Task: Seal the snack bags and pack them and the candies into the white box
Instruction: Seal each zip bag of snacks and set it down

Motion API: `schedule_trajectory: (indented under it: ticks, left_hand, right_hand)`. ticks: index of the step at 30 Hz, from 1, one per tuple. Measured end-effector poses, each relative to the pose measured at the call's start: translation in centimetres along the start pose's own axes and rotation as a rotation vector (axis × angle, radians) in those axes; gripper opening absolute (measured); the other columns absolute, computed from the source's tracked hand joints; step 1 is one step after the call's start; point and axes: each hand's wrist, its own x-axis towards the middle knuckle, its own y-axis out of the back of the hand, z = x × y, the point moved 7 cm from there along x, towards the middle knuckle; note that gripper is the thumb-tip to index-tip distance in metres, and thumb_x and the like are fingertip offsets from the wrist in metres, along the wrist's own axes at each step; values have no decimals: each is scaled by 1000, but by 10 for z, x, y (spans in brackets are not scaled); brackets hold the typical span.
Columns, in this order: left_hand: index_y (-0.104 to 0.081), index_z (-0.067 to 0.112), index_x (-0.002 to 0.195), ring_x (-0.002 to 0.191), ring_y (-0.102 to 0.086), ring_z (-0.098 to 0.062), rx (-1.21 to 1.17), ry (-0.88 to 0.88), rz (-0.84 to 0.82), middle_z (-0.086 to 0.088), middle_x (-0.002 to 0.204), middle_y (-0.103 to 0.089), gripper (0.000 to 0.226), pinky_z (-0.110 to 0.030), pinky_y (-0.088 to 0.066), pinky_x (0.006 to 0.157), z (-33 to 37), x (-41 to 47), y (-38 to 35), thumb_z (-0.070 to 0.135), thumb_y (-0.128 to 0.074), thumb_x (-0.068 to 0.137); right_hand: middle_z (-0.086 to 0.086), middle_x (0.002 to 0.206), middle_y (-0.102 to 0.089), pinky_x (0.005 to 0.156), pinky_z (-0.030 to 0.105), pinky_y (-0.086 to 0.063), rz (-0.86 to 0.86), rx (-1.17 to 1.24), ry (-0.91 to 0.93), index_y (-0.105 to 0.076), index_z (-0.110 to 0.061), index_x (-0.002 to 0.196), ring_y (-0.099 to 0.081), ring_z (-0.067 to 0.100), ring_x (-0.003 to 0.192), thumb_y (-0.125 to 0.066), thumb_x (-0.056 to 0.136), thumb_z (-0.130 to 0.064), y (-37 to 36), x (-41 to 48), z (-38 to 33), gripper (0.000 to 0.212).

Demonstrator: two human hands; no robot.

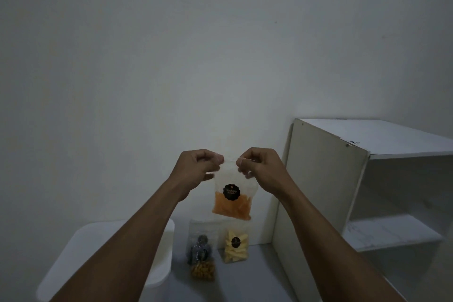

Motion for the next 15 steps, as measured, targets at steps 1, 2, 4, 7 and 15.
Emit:
schedule_trajectory:
  ticks: [1,2,4,7,15]
  left_hand:
    - [-76,11,84,93,-70,-20,33,-20,15,-5,94,-76,5,-36,-58,84,1,0,1,16,-75,85]
    - [-75,11,82,91,-69,-19,72,-44,34,-5,92,-76,6,-34,-58,82,2,1,1,15,-74,86]
    - [-74,12,81,86,-68,-14,130,-71,58,-3,89,-75,9,-30,-54,77,4,2,0,14,-70,89]
    - [-71,16,86,90,-68,-13,214,-79,96,2,91,-73,8,-26,-48,75,5,2,-6,20,-67,91]
    - [-72,9,84,77,-73,-18,153,111,209,-6,81,-75,35,-36,-62,74,1,-5,-23,44,-74,82]
  right_hand:
    - [9,76,-73,67,31,-57,-2,1,-5,-71,-4,84,-65,11,65,-67,90,-12,0,0,1,11]
    - [9,77,-74,67,33,-58,-11,4,-8,-71,-4,85,-66,11,67,-67,91,-12,-1,0,3,11]
    - [8,80,-74,68,34,-59,-35,5,-14,-71,-4,88,-67,13,70,-67,92,-14,-5,-1,4,12]
    - [5,79,-75,66,33,-61,-10,-20,-20,-73,-8,87,-70,15,72,-67,91,-16,-5,-3,6,11]
    - [-5,71,-74,68,34,-62,185,-162,19,-76,-18,86,-70,6,65,-70,89,-25,-3,-10,12,10]
